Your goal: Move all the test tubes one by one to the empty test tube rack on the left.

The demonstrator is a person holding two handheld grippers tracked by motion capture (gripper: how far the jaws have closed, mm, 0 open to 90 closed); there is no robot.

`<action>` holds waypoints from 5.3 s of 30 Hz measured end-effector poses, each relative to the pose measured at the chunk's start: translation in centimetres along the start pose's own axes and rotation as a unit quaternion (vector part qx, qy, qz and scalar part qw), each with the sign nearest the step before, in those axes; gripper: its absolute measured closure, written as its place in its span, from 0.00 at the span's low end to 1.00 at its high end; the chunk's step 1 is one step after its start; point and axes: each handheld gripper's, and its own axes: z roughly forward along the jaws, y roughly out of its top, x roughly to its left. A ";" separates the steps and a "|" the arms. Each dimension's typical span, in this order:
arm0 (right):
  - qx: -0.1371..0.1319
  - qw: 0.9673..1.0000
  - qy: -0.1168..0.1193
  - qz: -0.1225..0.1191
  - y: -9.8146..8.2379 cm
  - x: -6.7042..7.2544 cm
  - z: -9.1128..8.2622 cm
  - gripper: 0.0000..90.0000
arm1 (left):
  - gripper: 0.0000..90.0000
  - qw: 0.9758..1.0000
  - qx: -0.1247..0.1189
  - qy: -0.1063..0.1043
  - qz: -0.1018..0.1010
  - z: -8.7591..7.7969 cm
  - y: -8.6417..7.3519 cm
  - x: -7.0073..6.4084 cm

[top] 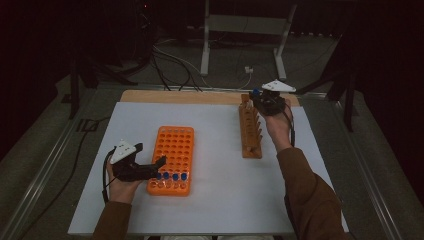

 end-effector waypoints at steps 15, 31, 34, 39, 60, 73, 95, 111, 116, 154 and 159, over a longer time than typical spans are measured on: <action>0.005 0.998 0.059 -0.014 -0.9 2.5 -0.7 0.86 | 0.01 1.000 0.003 -0.002 0.006 0.2 0.1 0.0; 0.021 0.991 0.134 0.020 -1.5 4.8 -1.2 0.85 | 0.01 1.000 0.005 -0.006 0.010 0.3 0.4 0.0; 0.025 0.989 0.144 0.015 -1.5 5.4 -1.5 0.85 | 0.01 1.000 0.001 -0.009 0.012 0.3 0.8 0.0; 0.027 0.986 0.166 0.013 -1.2 6.2 -2.0 0.85 | 0.01 1.000 0.002 -0.017 0.023 0.3 1.4 -0.1; 0.043 0.967 0.249 -0.017 0.3 12.3 -2.5 0.85 | 0.01 0.996 0.028 -0.072 0.052 3.0 3.5 -1.5; 0.053 0.956 0.288 -0.036 1.6 16.1 -1.9 0.85 | 0.04 0.992 0.036 -0.092 0.074 4.4 4.9 -2.1; 0.062 0.943 0.323 -0.049 1.7 18.8 -1.5 0.85 | 0.79 0.987 0.018 -0.109 0.114 5.1 5.2 -2.9; 0.066 0.942 0.328 -0.037 1.7 18.6 -1.4 0.84 | 0.87 0.987 0.014 -0.118 0.110 5.2 5.1 -3.0; 0.064 0.941 0.330 -0.037 1.6 18.4 -1.4 0.72 | 0.87 0.988 0.014 -0.115 0.106 5.2 5.1 -2.9; 0.025 0.968 0.251 0.011 -0.7 12.3 -4.3 0.01 | 0.87 0.991 -0.002 -0.112 0.075 3.7 4.3 -2.0; 0.013 0.973 0.231 0.024 -1.3 10.3 -5.6 0.00 | 0.87 0.991 -0.005 -0.112 0.073 3.0 4.1 -2.2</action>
